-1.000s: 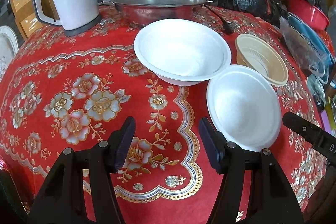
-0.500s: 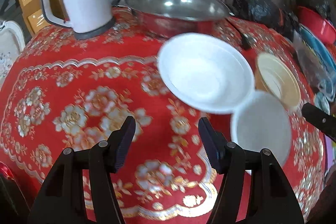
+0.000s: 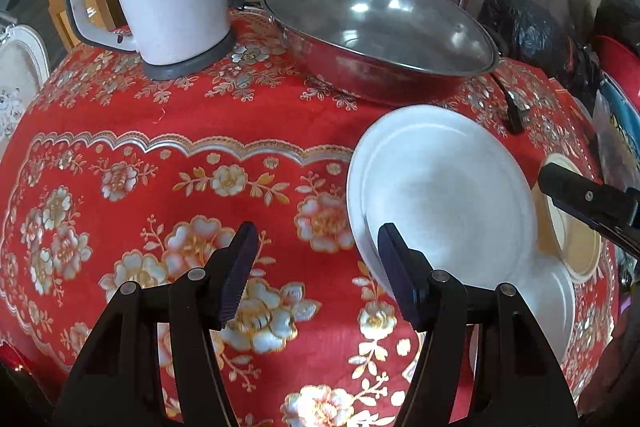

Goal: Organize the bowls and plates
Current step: 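Grip the rim of the large white plate with both tools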

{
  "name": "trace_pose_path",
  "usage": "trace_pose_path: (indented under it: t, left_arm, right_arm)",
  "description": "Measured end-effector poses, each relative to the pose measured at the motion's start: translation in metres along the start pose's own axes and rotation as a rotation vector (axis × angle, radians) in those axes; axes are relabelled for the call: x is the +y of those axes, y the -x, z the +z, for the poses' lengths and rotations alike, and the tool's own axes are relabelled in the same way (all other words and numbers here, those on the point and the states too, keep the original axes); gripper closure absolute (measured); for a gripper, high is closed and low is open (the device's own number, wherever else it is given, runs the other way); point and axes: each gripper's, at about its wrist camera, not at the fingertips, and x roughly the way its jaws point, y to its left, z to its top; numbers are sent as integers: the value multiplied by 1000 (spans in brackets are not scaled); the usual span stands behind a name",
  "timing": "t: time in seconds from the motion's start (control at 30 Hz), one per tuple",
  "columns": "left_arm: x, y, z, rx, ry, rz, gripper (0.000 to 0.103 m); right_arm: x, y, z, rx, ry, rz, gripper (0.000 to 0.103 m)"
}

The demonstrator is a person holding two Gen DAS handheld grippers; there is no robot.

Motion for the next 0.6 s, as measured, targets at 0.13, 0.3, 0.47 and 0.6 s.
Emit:
trace_pose_path:
  t: [0.13, 0.3, 0.47, 0.6]
  left_arm:
    - [-4, -9, 4, 25, 1, -22, 40]
    - [-16, -22, 4, 58, -24, -32, 40]
    - [-21, -30, 2, 60, -31, -50, 43]
    - [-25, -33, -3, 68, -60, -21, 82]
  right_arm:
    - [6, -12, 9, 16, 14, 13, 45]
    - [4, -30, 13, 61, 23, -33, 45]
    - [4, -40, 9, 55, 65, -76, 68]
    - [10, -45, 0, 58, 125, -87, 88]
